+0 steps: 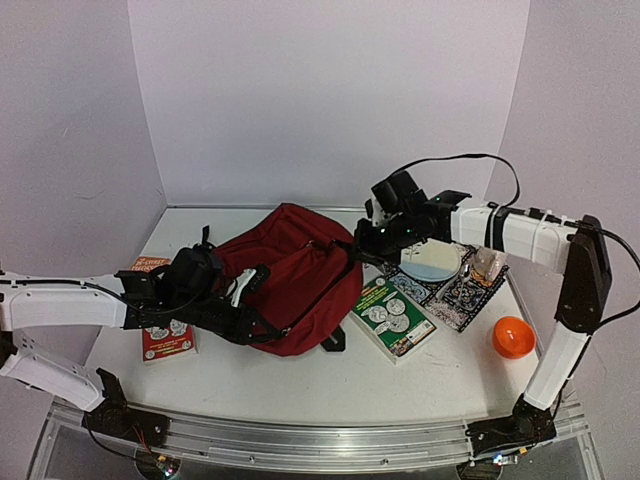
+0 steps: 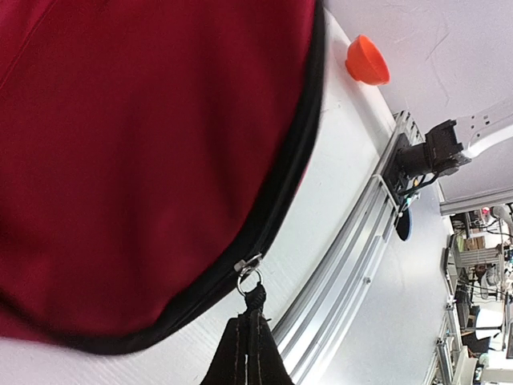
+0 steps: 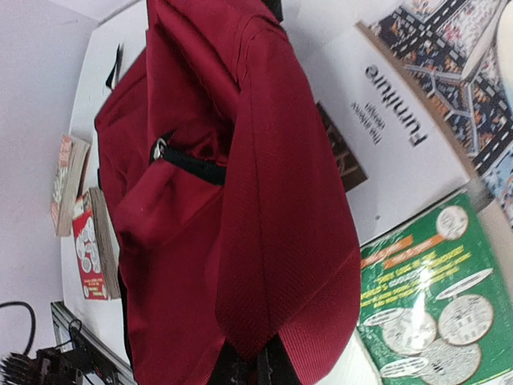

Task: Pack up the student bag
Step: Unzip the largest pocket of the student bag, then hold the student bag at the center of the board.

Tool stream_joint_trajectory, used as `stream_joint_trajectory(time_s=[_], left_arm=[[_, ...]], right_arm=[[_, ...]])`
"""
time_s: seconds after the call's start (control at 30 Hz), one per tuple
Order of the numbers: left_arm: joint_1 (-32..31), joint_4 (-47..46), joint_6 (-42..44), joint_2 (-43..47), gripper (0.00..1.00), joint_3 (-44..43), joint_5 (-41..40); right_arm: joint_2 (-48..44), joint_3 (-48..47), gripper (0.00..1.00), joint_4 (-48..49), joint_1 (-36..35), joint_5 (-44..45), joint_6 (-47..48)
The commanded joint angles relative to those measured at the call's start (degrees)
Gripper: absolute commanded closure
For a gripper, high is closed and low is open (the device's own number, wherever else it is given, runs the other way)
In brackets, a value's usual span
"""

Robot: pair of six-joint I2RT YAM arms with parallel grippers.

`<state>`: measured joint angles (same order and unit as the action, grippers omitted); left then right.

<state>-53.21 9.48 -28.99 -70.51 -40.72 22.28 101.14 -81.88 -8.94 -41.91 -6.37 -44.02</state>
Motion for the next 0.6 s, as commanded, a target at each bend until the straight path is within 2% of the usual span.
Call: stream_joint_trajectory(time_s=[0.0,0.2,0.27,0.47,0.57], left_arm=[[-0.3,6.4,-0.2,2.5,1.00,2.2,-1.8],[-0.4,6.4,-0.4,2.5,1.00,0.1,-2.1],[-0.4,5.2,-0.3,0.3,1.00,-1.9,-1.9],[-0.5,-1.2,-0.5,-6.2,1.00,-6.1,1.5],[-0.5,-3.2,-0.5,-8.4,1.00,-7.4,2.8]], right_arm=[[1.6,-7.9,0.98,-2.3,3.3,2.6,4.8],[8.3,-15.0,0.93,-4.2,3.3,0.3,5.6],[7.8,-13.9,0.87,-4.3,3.0,0.1,5.4],[0.8,-5.2,0.55,-4.6,-0.1,4.0,3.4],[-3.1,0.1,0.48,-4.5,-2.4,5.5,0.2]])
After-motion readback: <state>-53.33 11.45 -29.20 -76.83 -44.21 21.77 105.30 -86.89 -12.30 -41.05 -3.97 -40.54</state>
